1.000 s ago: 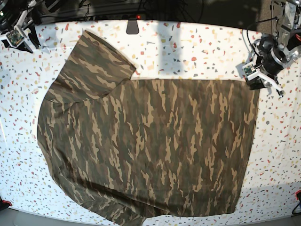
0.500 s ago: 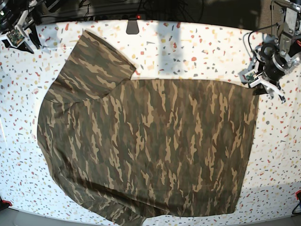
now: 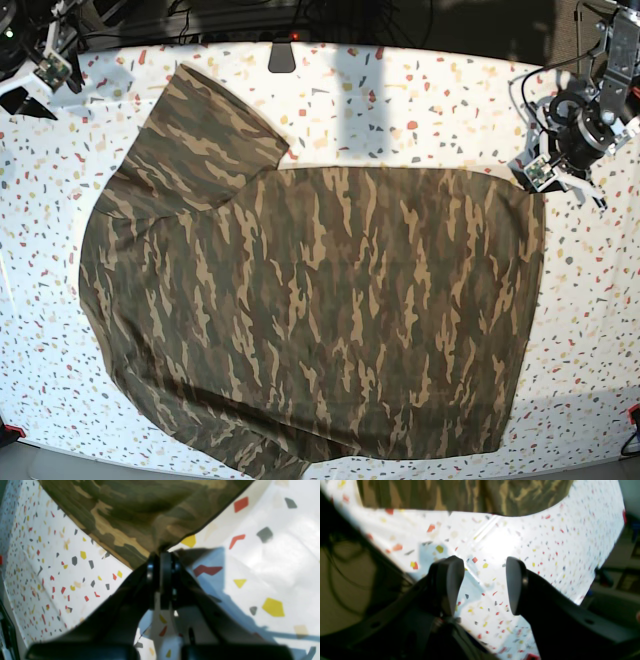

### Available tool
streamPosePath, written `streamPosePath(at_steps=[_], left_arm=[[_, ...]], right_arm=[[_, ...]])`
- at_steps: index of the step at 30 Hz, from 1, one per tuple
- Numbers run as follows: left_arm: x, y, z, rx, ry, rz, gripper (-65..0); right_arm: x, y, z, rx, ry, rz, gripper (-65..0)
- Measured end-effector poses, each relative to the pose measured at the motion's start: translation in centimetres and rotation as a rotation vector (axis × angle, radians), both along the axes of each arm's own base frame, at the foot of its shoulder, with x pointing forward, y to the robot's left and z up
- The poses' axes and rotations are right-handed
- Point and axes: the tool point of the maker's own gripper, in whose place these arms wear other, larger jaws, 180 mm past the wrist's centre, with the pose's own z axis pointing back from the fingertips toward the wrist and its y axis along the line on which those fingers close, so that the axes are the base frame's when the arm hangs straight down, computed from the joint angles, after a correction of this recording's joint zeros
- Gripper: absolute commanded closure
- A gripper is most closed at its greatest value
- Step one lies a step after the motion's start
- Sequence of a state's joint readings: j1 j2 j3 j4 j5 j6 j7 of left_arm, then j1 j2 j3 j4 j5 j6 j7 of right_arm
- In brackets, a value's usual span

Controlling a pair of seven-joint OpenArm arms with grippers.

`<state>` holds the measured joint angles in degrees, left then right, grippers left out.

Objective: Fold the T-shirt properly
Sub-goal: 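Grasp the shirt's shoulder edges with both grippers and lift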

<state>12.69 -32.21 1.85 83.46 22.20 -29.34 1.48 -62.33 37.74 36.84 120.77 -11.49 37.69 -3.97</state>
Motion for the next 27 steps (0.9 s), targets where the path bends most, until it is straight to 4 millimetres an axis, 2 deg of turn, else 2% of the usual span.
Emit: streamPosePath(at_steps=[4, 8, 10, 18, 23, 27], left_arm=[[0.4, 0.8, 0.1, 0.029, -0.026, 0.035, 0.0], [0.4, 0.8, 0.1, 0.028, -0.028, 0.039, 0.0], [0.4, 0.8, 0.2, 0.029, -0.030, 0.040, 0.0], [0.4, 0.9, 0.2, 0.029, -0.030, 0.039, 0.0], [0.4, 0.9, 0.2, 0.030, -0.029, 0.040, 0.0], [0.4, 0.9, 0.2, 0.030, -0.029, 0.040, 0.0]], right_arm=[[1.2, 1.2, -1.0, -0.114, -0.032, 0.116, -31.3], [2.5, 3.5, -2.4, -0.121, -0.053, 0.176, -31.2], [3.1, 4.0, -3.4, -0.131, -0.055, 0.196, -31.2], [5.9, 3.1, -7.6, -0.157, -0.027, 0.184, -31.2], [7.5, 2.7, -8.9, -0.165, -0.025, 0.171, -31.2], [7.6, 2.4, -10.1, -0.176, 0.022, 0.168, -31.2]])
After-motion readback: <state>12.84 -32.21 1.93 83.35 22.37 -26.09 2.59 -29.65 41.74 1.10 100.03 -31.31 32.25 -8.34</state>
